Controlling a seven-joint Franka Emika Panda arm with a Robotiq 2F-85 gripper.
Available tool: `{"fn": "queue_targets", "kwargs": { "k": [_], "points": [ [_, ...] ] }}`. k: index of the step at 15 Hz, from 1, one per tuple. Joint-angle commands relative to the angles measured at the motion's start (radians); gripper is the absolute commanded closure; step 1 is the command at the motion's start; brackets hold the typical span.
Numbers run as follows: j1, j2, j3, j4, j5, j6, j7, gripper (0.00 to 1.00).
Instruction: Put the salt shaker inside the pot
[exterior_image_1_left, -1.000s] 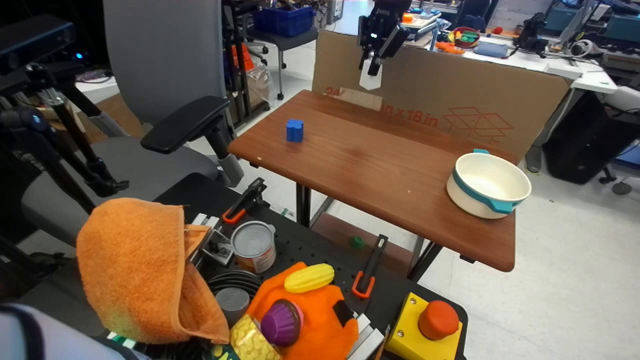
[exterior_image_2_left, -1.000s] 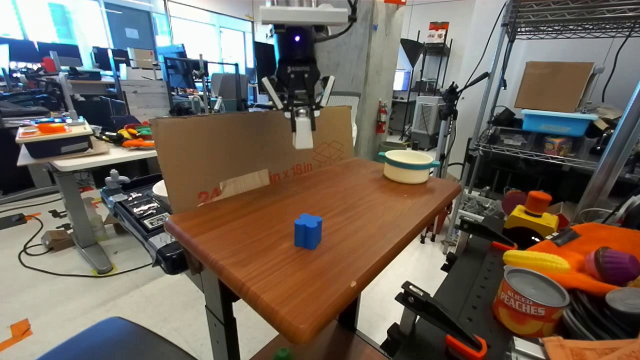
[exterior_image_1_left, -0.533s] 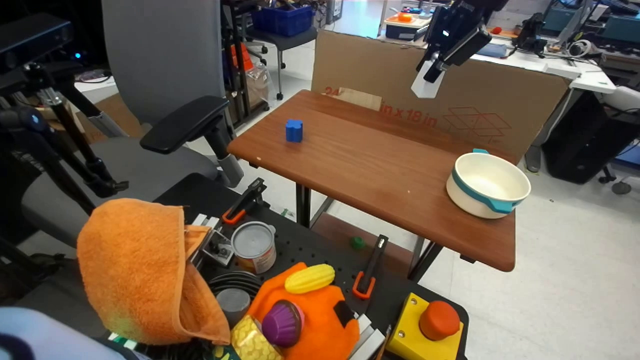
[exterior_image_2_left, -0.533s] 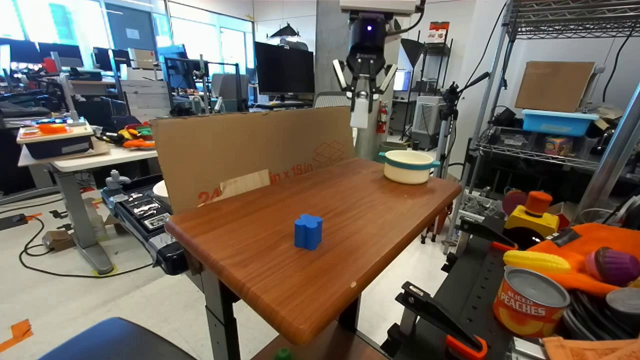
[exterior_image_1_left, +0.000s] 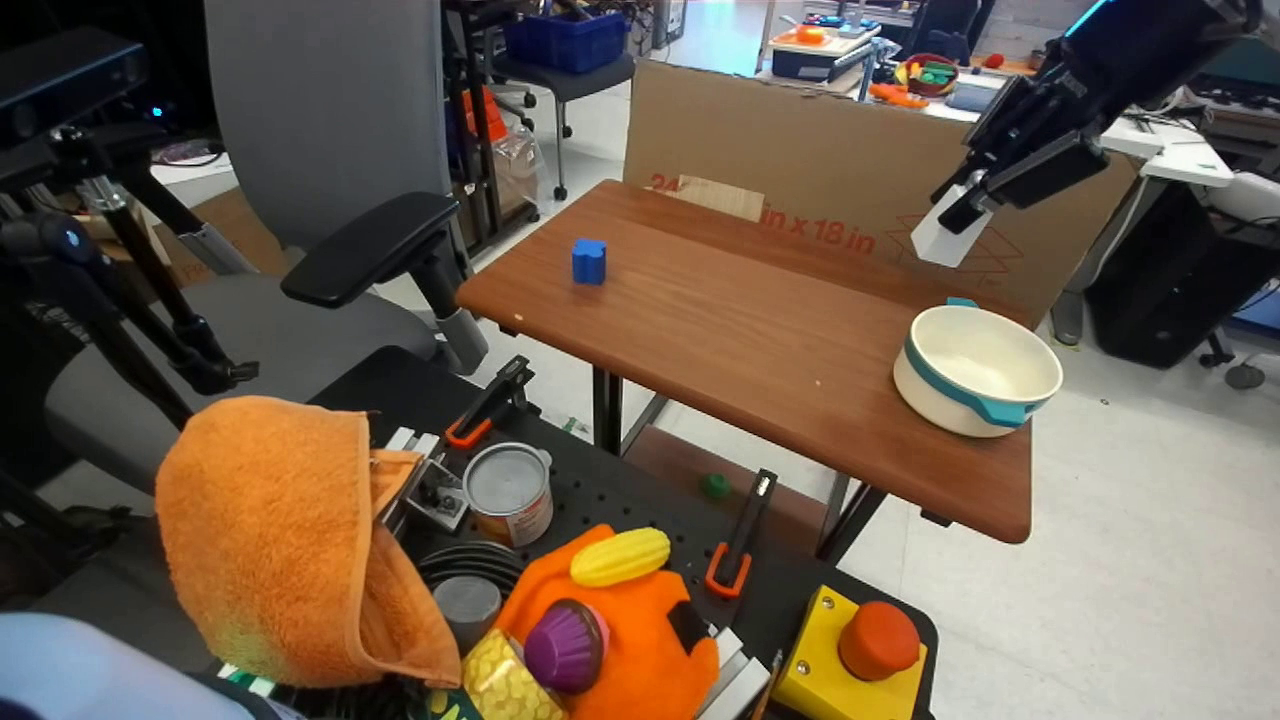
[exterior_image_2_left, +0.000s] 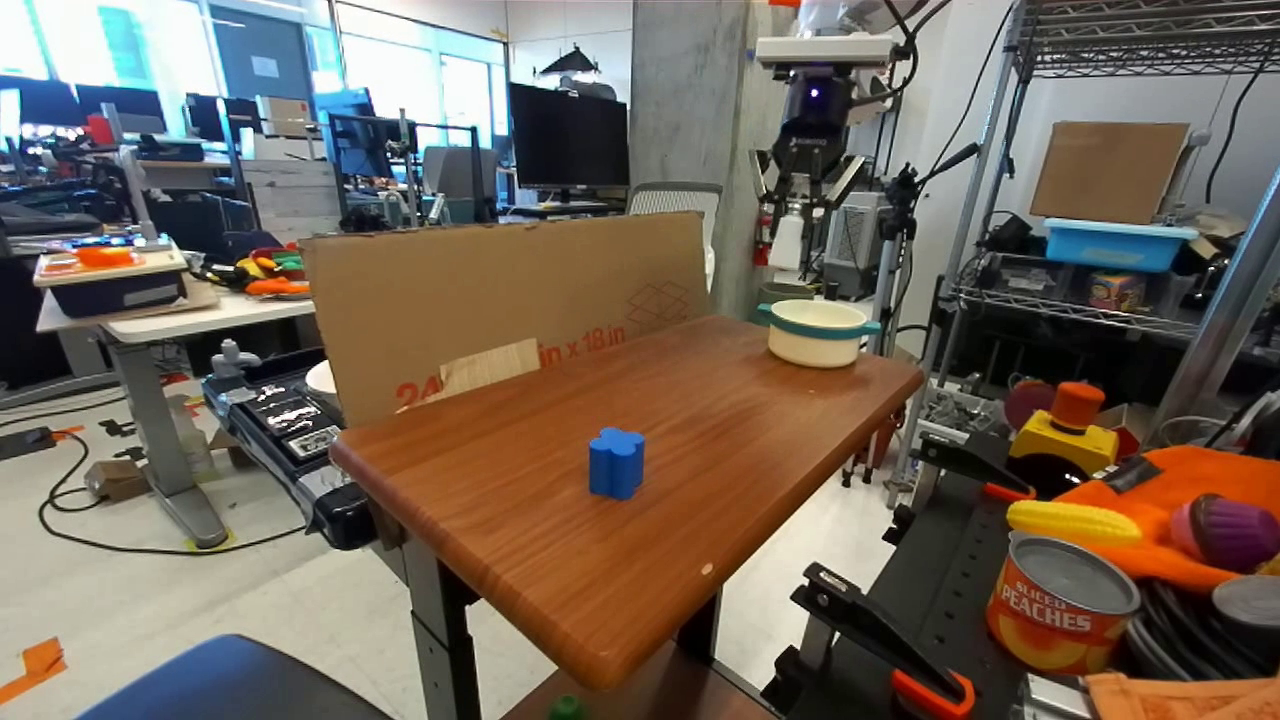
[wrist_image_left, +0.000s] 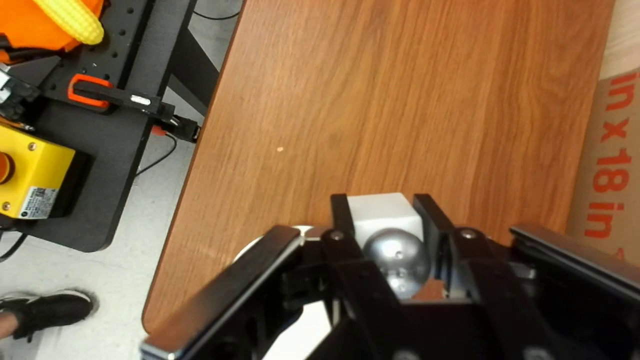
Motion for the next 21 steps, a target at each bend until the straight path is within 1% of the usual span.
{"fn": "queue_targets", "kwargs": {
  "k": [1,7,11,17,18,19,20,21],
  "points": [
    [-0.017,0.033,-0.025,0.025,0.026,-0.012,0.073,0.9],
    [-0.031,0.126,-0.046,0.065,0.022,0.027,0.211,0.9],
    [-0.033,0.181,-0.059,0.086,0.009,0.085,0.304,0.9],
    [-0.017,0.252,-0.056,0.106,-0.029,0.126,0.371,0.9],
    [-0.012,0.255,-0.057,0.102,-0.038,0.128,0.375,0.72],
    [-0.009,0.259,-0.054,0.101,-0.042,0.128,0.374,0.4],
    [-0.004,0.257,-0.053,0.095,-0.046,0.13,0.375,0.38],
    [0.0,0.25,-0.052,0.086,-0.049,0.129,0.369,0.32]
  ]
}}
